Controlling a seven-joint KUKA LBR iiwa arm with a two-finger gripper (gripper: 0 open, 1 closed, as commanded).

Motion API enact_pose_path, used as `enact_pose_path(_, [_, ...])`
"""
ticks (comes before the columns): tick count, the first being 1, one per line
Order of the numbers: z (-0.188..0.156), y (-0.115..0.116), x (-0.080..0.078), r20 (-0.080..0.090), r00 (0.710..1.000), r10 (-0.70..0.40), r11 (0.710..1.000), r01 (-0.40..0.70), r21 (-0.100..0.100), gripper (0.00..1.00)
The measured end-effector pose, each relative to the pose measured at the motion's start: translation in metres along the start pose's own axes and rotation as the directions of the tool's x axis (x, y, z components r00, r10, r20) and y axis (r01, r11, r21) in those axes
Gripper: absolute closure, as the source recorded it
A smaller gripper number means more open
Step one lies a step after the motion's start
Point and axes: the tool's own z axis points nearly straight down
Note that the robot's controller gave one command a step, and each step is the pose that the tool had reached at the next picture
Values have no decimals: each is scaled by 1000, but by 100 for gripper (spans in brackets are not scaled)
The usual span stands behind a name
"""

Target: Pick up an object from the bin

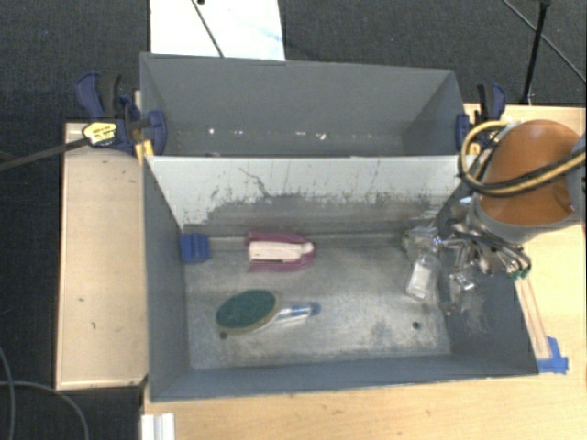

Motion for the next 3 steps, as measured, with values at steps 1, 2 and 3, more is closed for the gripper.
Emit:
enact_pose_path(1, [32,-14,-20,11,917,-399,917,399,-6,0])
enact_pose_path(2, [32,-18,-17,5,918,-398,918,398,0,100])
enact_pose_path(3, [-105,3,2,8,916,-402,916,402,9,100])
